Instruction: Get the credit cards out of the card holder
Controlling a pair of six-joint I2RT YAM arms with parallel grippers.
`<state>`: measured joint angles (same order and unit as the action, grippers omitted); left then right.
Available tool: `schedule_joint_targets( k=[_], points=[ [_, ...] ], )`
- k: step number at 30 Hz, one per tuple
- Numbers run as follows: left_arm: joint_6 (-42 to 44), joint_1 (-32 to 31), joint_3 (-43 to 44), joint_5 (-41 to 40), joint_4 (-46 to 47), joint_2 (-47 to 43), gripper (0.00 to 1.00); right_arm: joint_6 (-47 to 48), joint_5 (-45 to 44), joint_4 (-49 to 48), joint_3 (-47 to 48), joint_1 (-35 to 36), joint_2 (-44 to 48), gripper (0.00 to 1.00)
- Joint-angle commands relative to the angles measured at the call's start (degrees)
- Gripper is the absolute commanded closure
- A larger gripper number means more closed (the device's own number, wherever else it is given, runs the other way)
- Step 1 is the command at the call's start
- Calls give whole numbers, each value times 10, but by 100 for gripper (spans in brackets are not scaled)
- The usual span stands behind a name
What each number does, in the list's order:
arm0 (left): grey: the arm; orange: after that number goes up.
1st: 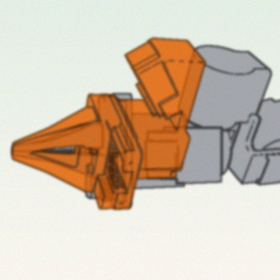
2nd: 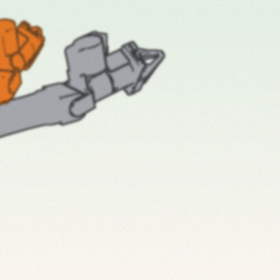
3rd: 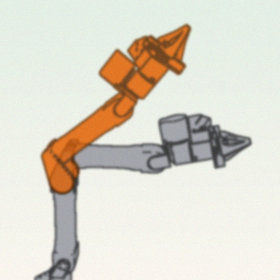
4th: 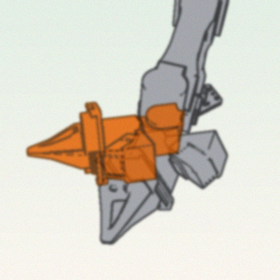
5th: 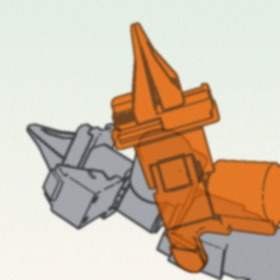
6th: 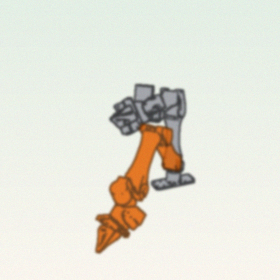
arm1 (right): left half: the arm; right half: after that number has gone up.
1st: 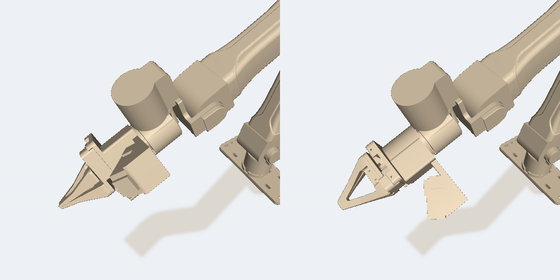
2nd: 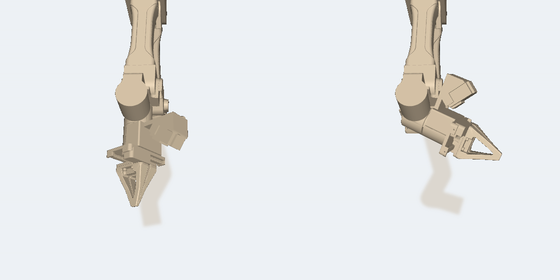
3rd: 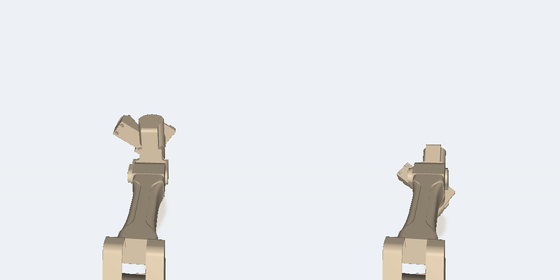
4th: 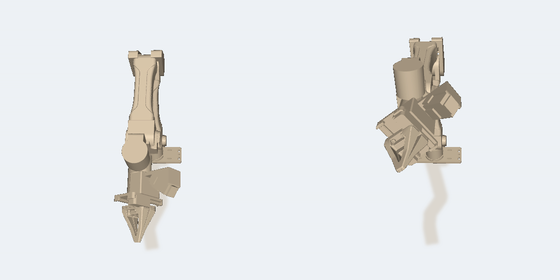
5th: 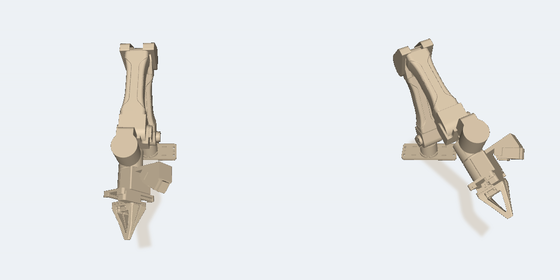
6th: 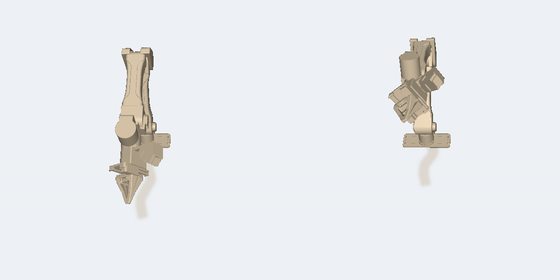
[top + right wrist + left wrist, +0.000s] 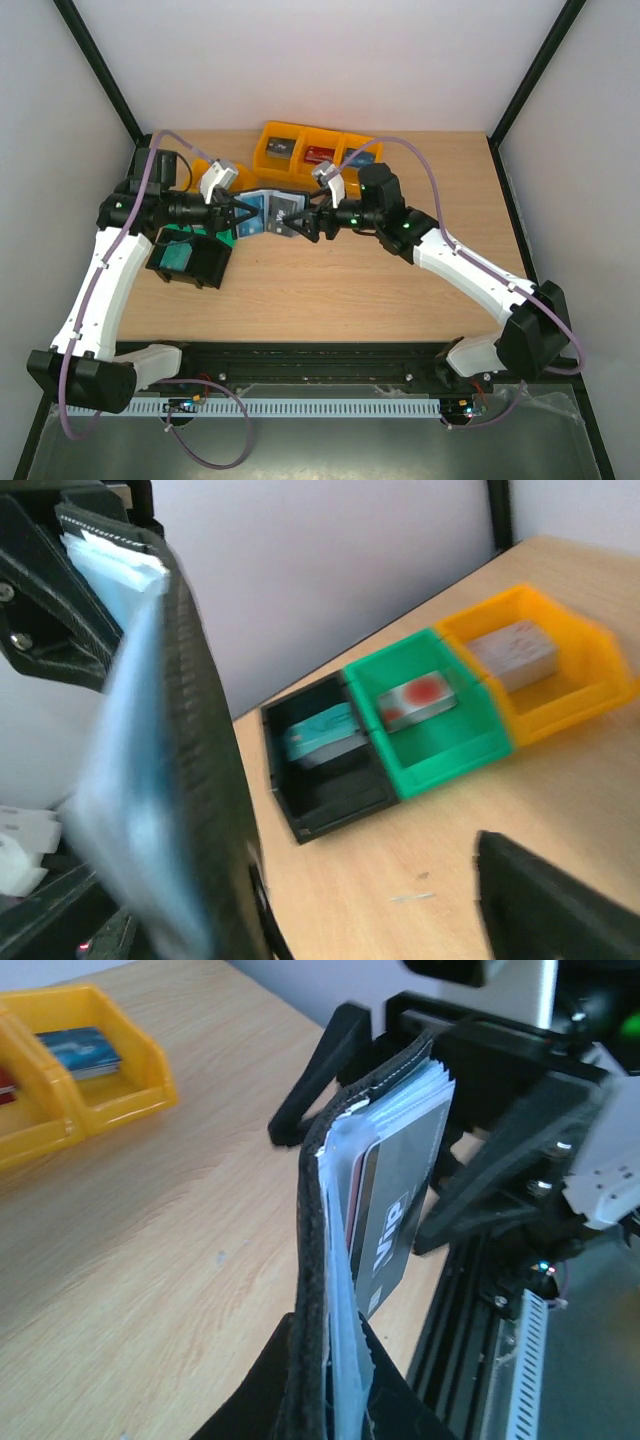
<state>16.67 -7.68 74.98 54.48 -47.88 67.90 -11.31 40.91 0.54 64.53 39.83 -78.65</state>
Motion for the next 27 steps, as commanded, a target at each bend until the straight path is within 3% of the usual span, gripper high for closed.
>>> schedule_joint_targets(
  k=[1,5,6,7,11,20,27],
  points=[
    [41,2,20,81,-28,-12,98,-1,109,-34,4,-1,-12,33],
    [44,3,20,87,-30,-12,98,7,111,-34,1,-1,-4,88],
    [45,5,19,88,-31,-12,98,10,108,-33,0,-1,1,96],
    [46,8,18,89,-30,-13,96,15,107,-32,-2,-1,6,98],
    [54,28,12,88,-32,-19,69,46,109,-3,-3,-2,27,98],
    [86,35,-11,84,-45,-28,58,76,113,45,16,-2,42,98],
    [94,34,-29,85,-40,-31,57,74,125,41,21,-2,43,98]
  ],
)
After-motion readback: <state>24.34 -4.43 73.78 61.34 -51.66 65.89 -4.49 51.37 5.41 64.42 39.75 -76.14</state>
